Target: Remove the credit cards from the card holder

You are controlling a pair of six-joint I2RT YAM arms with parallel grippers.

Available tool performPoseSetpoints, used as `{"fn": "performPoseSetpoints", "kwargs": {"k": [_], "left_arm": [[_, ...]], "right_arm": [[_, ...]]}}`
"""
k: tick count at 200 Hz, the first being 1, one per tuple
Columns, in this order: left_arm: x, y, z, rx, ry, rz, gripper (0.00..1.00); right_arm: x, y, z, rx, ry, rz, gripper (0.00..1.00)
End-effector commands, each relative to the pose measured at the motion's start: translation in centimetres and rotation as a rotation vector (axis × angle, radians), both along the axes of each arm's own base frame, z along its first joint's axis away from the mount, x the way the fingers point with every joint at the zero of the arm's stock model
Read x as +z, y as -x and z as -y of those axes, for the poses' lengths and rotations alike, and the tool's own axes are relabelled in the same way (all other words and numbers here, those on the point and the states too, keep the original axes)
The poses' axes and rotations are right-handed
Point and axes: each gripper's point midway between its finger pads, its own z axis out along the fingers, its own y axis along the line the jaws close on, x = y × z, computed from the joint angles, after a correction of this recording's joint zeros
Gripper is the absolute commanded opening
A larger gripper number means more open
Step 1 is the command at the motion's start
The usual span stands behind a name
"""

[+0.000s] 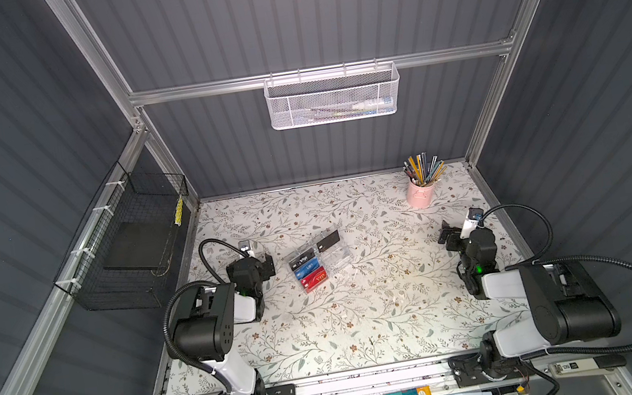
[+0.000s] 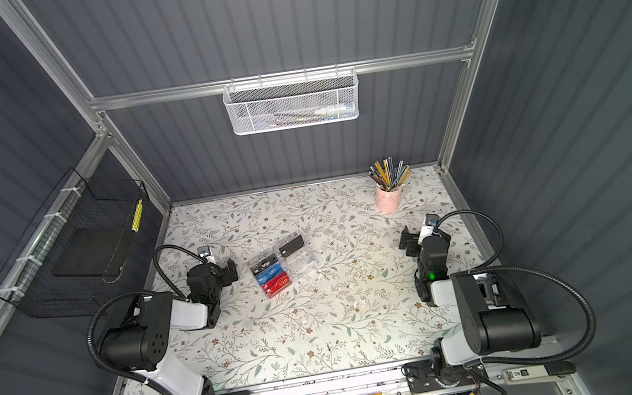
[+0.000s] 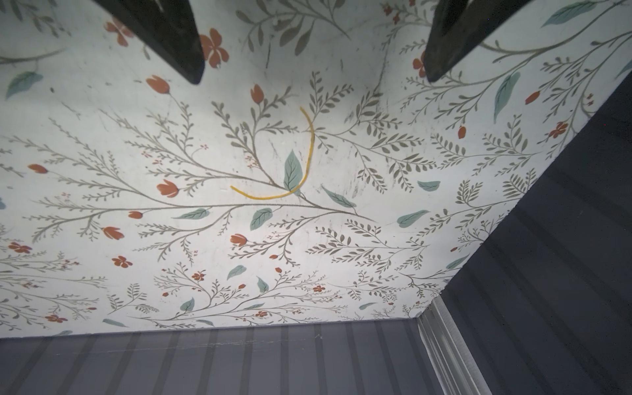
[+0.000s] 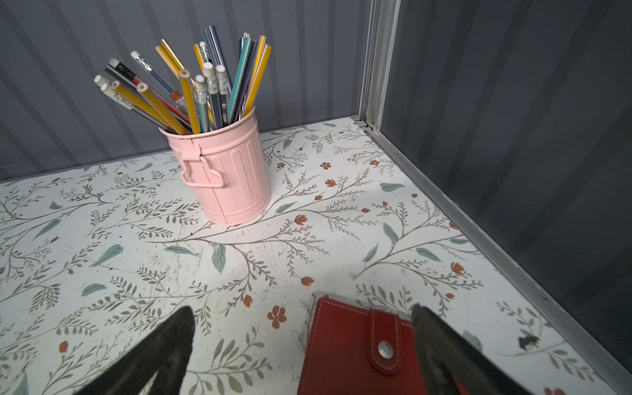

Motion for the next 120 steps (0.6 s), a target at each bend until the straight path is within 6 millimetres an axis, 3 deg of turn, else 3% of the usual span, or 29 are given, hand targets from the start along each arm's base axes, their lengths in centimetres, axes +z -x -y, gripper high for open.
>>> {"fn": "performPoseSetpoints", "kwargs": {"k": [1, 17, 55, 85, 120], "left_arm": [[2.2, -0.2, -0.4, 0.023, 0.007, 0.031, 1.00], [4.0, 0.3, -1.6, 0.113, 0.017, -0.009, 1.00], [9.6, 1.9, -1.6, 0.173, 0.175, -0.020, 1.00], [13.4, 2.4, 0.9, 0.105, 0.378, -0.015, 1.00], [14.5, 2.9, 5.4, -0.050, 0.540, -0.102, 1.00]], "right_arm": [[1.3, 0.4, 0.3, -0.026, 0.002, 0.030, 0.99], [2.6, 0.7, 0.2, -0.046, 0.037, 0.050, 0.99], [4.7, 1.7, -0.1, -0.087, -0.009, -0.022, 0.99], [5.5, 2.7, -1.8, -0.042, -0.075, -0.061, 0.99], [6.8, 3.0, -5.9, 0.099, -0.128, -0.099, 0.99]]}}
